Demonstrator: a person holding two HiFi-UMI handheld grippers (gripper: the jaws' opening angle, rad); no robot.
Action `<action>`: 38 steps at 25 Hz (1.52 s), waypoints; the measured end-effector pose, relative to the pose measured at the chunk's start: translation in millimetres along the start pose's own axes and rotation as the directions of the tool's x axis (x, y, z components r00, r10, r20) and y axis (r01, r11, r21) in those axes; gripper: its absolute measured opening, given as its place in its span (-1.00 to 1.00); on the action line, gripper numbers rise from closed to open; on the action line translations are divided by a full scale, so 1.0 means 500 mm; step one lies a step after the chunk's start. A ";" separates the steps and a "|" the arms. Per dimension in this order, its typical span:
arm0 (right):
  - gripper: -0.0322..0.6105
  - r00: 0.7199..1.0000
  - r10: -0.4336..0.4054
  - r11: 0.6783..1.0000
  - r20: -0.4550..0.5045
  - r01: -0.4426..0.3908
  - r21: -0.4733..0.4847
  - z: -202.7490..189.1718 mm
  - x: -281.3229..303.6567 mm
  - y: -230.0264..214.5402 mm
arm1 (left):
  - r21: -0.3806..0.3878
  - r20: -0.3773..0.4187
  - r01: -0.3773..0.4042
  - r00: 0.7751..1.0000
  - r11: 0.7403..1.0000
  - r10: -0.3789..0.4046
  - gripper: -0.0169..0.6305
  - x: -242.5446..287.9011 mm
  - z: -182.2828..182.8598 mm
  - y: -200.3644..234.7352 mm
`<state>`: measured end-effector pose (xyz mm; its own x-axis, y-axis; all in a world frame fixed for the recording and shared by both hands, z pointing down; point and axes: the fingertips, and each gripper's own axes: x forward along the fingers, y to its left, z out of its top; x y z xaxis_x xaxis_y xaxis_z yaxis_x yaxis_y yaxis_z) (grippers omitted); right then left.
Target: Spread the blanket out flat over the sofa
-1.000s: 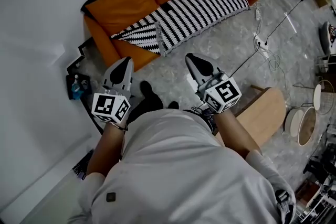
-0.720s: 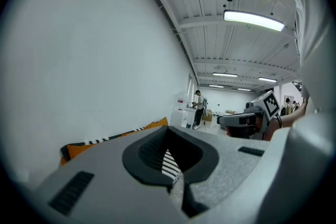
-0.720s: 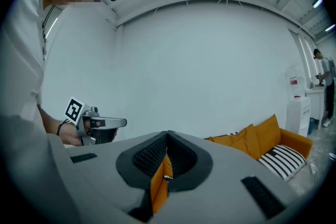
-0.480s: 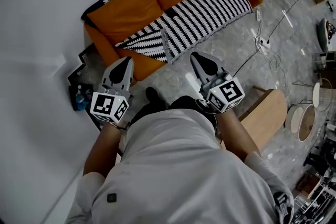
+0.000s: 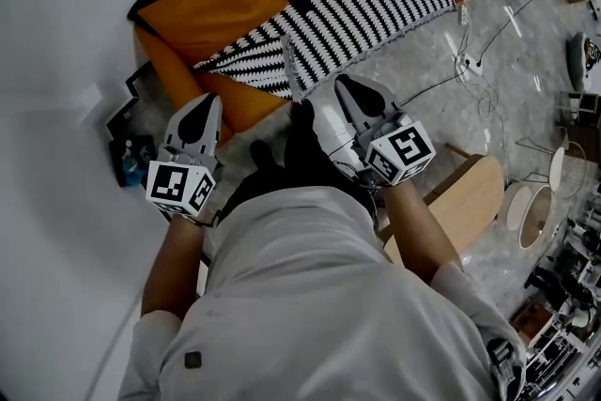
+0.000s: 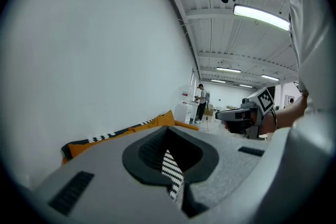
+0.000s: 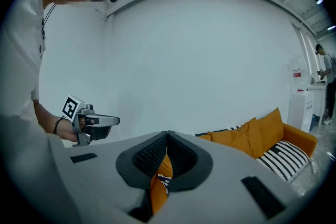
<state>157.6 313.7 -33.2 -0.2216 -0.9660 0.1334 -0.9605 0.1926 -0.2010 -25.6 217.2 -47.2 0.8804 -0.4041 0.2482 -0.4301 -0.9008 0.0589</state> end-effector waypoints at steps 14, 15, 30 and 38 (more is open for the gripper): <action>-0.81 0.977 0.176 0.984 -0.120 -0.171 0.047 -0.093 0.220 -0.217 | -0.068 -0.081 -0.112 0.991 0.991 0.107 -0.92 0.253 -0.047 0.058; -0.81 0.973 0.195 0.980 -0.127 -0.189 0.058 -0.103 0.238 -0.230 | -0.074 -0.093 -0.119 0.989 0.990 0.112 -0.92 0.273 -0.055 0.065; -0.52 0.879 0.342 0.938 -0.332 -0.340 0.064 -0.375 0.468 -0.384 | -0.131 -0.190 -0.197 0.967 0.972 0.171 -0.92 0.506 -0.246 0.211; -0.47 0.824 0.371 0.919 -0.428 -0.393 0.040 -0.561 0.583 -0.405 | -0.147 -0.268 -0.235 0.944 0.961 0.190 -0.92 0.545 -0.436 0.270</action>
<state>240.0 41.5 318.6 -0.6114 -0.6502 0.4510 -0.7884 0.5498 -0.2762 112.7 20.1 239.0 0.6964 -0.5099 0.5050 -0.6493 -0.7474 0.1406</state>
